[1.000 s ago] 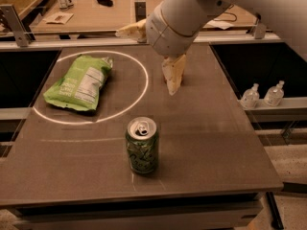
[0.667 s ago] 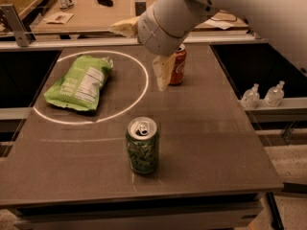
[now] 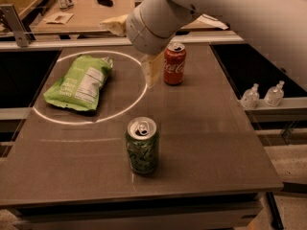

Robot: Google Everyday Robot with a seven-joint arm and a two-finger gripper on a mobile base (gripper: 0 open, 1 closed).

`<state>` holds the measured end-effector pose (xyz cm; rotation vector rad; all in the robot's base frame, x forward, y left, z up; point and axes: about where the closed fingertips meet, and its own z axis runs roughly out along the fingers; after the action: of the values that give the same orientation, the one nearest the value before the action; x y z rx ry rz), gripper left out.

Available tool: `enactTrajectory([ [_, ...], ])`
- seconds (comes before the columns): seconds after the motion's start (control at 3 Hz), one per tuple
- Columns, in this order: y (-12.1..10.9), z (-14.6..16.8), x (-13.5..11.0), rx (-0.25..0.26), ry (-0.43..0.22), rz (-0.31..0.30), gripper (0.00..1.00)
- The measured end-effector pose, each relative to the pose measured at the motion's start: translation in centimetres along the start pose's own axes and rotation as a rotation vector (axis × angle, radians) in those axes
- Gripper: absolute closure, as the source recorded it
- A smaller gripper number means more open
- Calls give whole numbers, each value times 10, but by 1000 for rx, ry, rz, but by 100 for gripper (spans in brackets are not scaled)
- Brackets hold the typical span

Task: Move green jalapeno chip bag near green can

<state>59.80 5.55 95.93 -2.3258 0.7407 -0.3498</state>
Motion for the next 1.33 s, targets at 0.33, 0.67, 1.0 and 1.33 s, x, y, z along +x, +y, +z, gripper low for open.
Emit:
enactTrajectory([
  [0.33,-3,12,-2,26,-18,12,0],
  [0.67,-16,41,-6,44,-58,-1,0],
  [1.0,-29,77,-8,43,-115,-16,0],
  [1.33,-39,115,-10,14,-182,-47,0],
])
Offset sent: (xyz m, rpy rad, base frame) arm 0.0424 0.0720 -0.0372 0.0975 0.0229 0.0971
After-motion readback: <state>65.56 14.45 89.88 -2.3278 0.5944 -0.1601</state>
